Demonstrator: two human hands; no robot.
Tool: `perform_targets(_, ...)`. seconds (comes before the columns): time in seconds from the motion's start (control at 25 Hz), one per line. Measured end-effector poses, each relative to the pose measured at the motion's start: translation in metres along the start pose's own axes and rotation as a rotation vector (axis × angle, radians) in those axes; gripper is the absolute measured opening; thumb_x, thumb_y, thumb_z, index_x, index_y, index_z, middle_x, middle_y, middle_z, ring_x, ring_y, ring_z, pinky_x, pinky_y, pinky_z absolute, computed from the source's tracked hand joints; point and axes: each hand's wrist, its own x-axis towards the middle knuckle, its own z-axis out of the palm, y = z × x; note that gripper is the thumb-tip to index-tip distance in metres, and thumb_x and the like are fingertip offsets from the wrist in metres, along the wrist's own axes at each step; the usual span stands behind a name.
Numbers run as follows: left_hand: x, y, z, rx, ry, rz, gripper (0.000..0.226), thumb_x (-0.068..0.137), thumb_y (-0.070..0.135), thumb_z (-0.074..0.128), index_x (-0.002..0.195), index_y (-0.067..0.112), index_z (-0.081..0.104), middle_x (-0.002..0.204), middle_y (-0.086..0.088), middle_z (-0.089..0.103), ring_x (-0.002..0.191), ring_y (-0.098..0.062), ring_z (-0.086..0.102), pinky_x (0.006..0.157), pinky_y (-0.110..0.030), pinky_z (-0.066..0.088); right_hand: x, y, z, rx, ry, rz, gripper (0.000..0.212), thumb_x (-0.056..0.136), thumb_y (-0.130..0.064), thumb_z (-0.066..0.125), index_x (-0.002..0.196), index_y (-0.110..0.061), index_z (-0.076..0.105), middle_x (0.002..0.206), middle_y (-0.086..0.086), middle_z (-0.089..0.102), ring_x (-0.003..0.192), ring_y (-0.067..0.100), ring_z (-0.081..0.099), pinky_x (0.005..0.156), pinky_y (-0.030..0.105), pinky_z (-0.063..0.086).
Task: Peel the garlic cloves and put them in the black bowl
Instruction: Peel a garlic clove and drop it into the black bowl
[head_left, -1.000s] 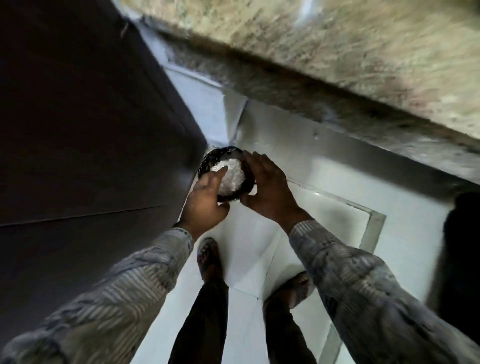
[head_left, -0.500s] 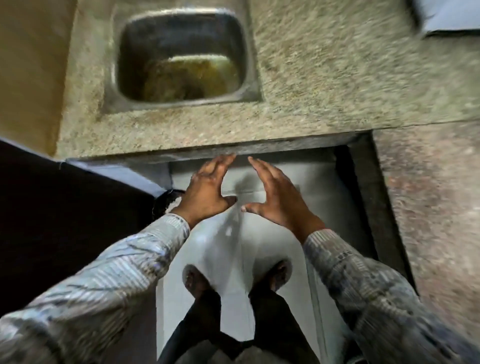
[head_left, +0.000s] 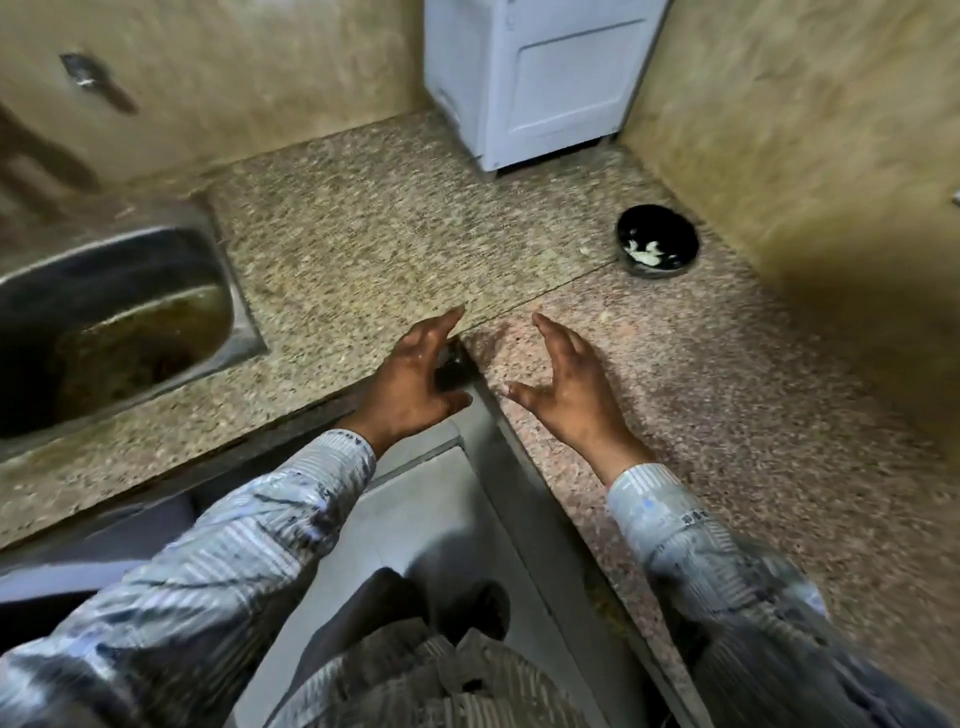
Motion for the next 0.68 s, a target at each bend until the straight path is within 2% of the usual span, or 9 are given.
perform_targets(0.16,0.076,0.025,0.030,-0.045,-0.112,0.088,0.110,0.073,0.029,0.090,0.161,0.030,0.023,0.155,-0.007,0.041,0.140,-0.025,0.042,0.113,-0.032,0.038,0.027,0.052,-0.028,-0.024,0.127,0.155,0.068,0.091,-0.035,0.075,0.151,-0.018,0.047,0.149,0.010,0.050,0.137,0.027,0.045,0.114,0.036,0.040)
perform_targets(0.28,0.135,0.023,0.053,-0.052,-0.169,0.133,0.106,0.073,0.049,0.082,0.160,0.026,0.025,0.153,-0.007,0.045,0.137,-0.025,0.047,0.113,-0.036,0.042,0.061,0.090,-0.028,-0.008,0.216,0.283,0.052,0.089,-0.033,0.073,0.134,-0.009,0.064,0.135,0.015,0.064,0.125,0.033,0.059,0.109,0.042,0.047)
perform_targets(0.36,0.173,0.016,0.066,-0.076,-0.223,0.129,0.105,0.073,0.061,0.073,0.160,0.024,0.026,0.154,-0.009,0.043,0.137,-0.027,0.047,0.112,-0.034,0.040,0.088,0.112,-0.026,-0.020,0.252,0.408,0.046,0.089,-0.035,0.073,0.125,-0.007,0.070,0.127,0.016,0.068,0.115,0.035,0.065,0.104,0.043,0.051)
perform_targets(0.44,0.219,0.011,0.078,-0.086,-0.339,0.111,0.105,0.075,0.060,0.069,0.162,0.026,0.022,0.158,-0.011,0.036,0.142,-0.029,0.041,0.114,-0.035,0.037,0.122,0.133,-0.029,-0.028,0.229,0.576,0.042,0.091,-0.032,0.075,0.126,-0.010,0.071,0.127,0.014,0.068,0.115,0.032,0.065,0.102,0.037,0.049)
perform_targets(0.52,0.259,0.001,0.088,-0.064,-0.427,0.113,0.104,0.074,0.064,0.064,0.161,0.030,0.019,0.161,-0.012,0.034,0.145,-0.030,0.039,0.116,-0.042,0.037,0.150,0.154,-0.025,-0.059,0.165,0.657,0.041,0.093,-0.031,0.073,0.129,-0.010,0.069,0.128,0.015,0.067,0.118,0.032,0.062,0.100,0.035,0.047)
perform_targets(0.6,0.294,-0.006,0.096,-0.063,-0.461,0.085,0.102,0.073,0.067,0.061,0.160,0.031,0.023,0.158,-0.012,0.038,0.141,-0.031,0.044,0.111,-0.047,0.042,0.172,0.168,-0.015,-0.111,0.094,0.711,0.036,0.094,-0.033,0.069,0.125,-0.015,0.071,0.125,0.015,0.067,0.115,0.035,0.062,0.095,0.037,0.049)
perform_targets(0.68,0.321,-0.010,0.101,-0.051,-0.445,0.072,0.095,0.073,0.061,0.064,0.157,0.028,0.033,0.150,-0.012,0.048,0.131,-0.031,0.053,0.105,-0.047,0.048,0.183,0.171,-0.006,-0.154,0.061,0.757,0.027,0.094,-0.035,0.064,0.118,-0.026,0.072,0.119,0.010,0.064,0.108,0.034,0.064,0.088,0.038,0.053)
